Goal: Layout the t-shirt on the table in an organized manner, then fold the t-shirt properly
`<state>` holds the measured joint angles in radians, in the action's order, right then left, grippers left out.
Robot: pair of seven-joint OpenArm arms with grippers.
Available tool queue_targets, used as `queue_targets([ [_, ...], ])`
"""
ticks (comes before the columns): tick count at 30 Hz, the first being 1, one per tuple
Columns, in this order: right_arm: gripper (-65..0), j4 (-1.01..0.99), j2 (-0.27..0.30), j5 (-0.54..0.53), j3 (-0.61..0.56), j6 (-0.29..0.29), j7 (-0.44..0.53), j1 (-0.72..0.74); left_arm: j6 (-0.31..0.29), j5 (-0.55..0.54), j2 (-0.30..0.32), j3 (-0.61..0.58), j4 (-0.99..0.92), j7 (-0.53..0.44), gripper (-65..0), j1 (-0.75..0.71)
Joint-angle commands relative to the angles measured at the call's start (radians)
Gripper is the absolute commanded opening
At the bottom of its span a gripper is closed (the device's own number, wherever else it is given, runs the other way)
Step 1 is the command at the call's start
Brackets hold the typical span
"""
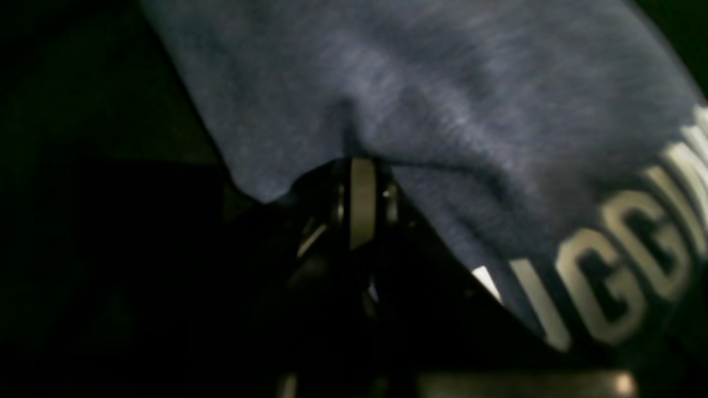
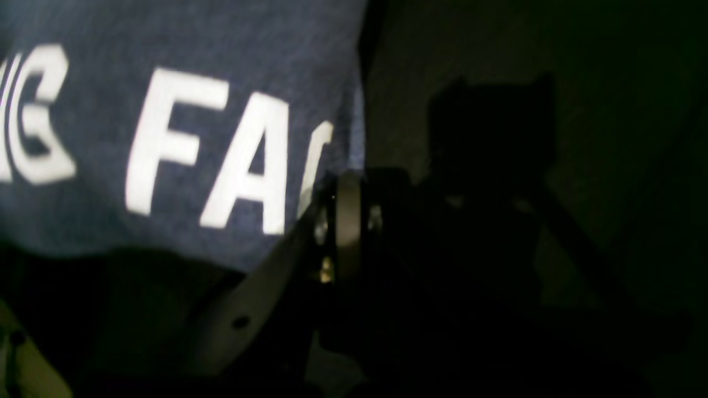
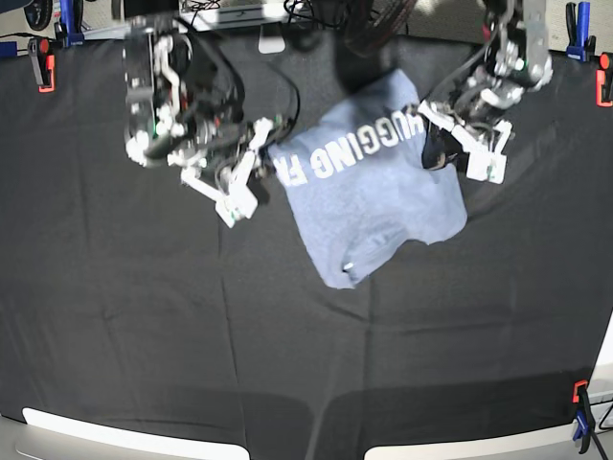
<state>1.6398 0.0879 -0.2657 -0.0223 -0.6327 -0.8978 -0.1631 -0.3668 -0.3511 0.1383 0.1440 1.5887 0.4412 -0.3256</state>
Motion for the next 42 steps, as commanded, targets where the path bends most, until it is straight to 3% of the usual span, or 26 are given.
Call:
queue_targets([
  [1,-65.0,0.033,0.000,-0.006,-0.006,-0.011,-0.013,-0.012,0.000,-0.009,0.004,0.001,-0.014,-0.031,-65.0,0.025],
  [9,-65.0,0.132,-0.018,0.001,-0.064,0.016,0.001,-0.118,-0.002,0.005,0.027,0.001,-0.111,-0.046,-65.0,0.177],
  [15,-65.0,0.153,-0.027,0.079,-0.061,0.065,0.006,-0.133,-0.003,0.005,0.091,0.001,-0.110,0.037,-65.0,0.186],
  [19,-65.0,0.157,-0.027,0.159,-0.025,0.090,0.016,-0.130,-0.011,-0.028,0.138,0.001,-0.106,0.036,-65.0,0.153],
  [23,-65.0,0.157,-0.027,0.162,0.068,0.091,0.015,-0.104,-0.010,-0.027,0.179,0.001,-0.106,-0.030,-65.0,0.150],
  [28,-65.0,0.157,-0.027,0.158,0.174,0.091,-0.019,-0.047,-0.010,-0.012,0.172,0.000,-0.138,-0.063,-65.0,0.204],
  [33,-65.0,0.157,-0.027,0.153,0.189,0.090,-0.031,-0.039,-0.012,0.010,0.172,-0.001,-0.306,-0.076,-65.0,0.324],
  [37,-65.0,0.157,-0.027,0.151,0.189,0.090,-0.026,-0.039,-0.102,-0.031,0.172,-0.001,-0.396,-0.068,-65.0,0.400],
  [42,-65.0,0.157,-0.027,0.151,0.189,0.090,-0.026,-0.039,-0.105,-0.073,0.172,-0.001,-0.401,-0.064,-65.0,0.441],
])
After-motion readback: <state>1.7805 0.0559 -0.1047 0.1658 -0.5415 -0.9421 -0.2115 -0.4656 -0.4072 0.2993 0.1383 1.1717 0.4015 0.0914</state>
